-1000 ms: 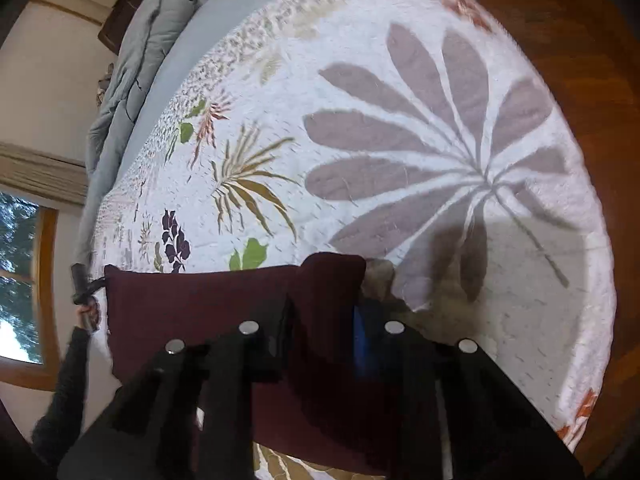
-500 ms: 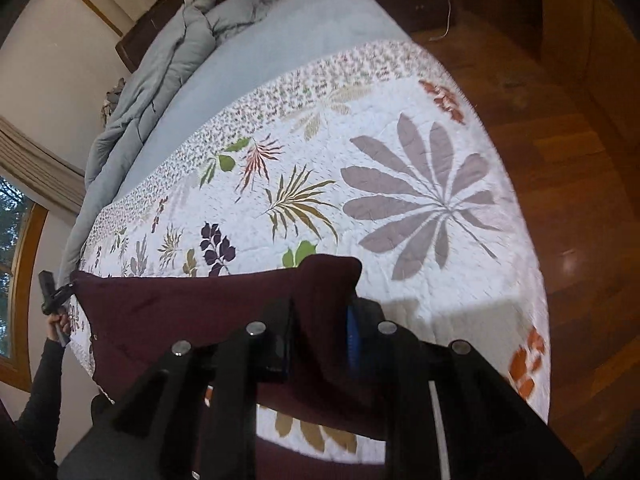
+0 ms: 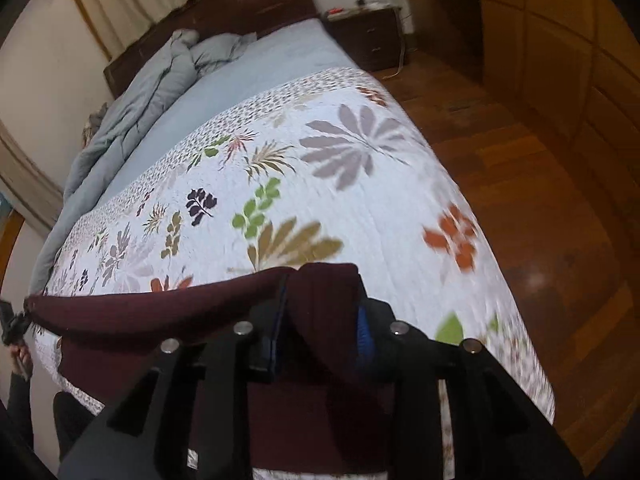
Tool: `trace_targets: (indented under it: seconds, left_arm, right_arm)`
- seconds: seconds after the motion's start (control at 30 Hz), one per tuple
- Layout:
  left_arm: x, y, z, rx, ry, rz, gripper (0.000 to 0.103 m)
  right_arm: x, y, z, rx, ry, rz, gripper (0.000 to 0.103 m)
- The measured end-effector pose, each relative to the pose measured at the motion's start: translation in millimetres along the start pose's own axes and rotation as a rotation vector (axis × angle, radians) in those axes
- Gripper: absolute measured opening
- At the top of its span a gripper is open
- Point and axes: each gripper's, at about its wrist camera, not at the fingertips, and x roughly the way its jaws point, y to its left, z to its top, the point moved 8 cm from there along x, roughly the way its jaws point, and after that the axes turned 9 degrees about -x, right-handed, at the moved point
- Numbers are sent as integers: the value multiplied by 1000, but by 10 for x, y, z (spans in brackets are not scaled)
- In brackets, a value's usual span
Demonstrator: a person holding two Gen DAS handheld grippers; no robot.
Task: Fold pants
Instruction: 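Lift the hems and carry them toward the waistband with both grippers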
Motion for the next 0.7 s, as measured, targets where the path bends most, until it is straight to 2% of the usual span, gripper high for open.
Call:
trace_targets:
  seconds: [0.13, 0.3, 0.33, 0.4, 0.43, 0.5, 0.57, 0.7]
  left_arm:
    - [-12, 234, -497, -19, 61, 42, 15]
    - [55, 483, -910, -58, 135, 88, 15]
    - [58, 547, -961, -76, 148, 104, 18]
    - [47, 659, -1026, -108, 158, 144, 36]
    - [30, 733, -1072, -117, 166, 196, 50]
    - [9, 797, -1136, -122, 176, 232, 52]
    - [-83, 854, -1196, -127, 169, 305, 65]
    - [-355, 866, -1266, -154, 116, 392, 66]
  right_arm:
    - [-57, 32, -450, 14, -17, -45, 31]
    - [-61, 35, -861, 47, -2, -78, 31]
    - [-72, 34, -920, 53, 2, -87, 33]
    - [-73, 5, -984, 76, 7, -97, 35]
    - [-78, -13, -1018, 81, 15, -113, 41]
    - [-102, -61, -1042, 104, 13, -137, 50]
    - [-140, -119, -1079, 154, 11, -141, 53]
    - [-223, -150, -1200, 253, 13, -109, 62]
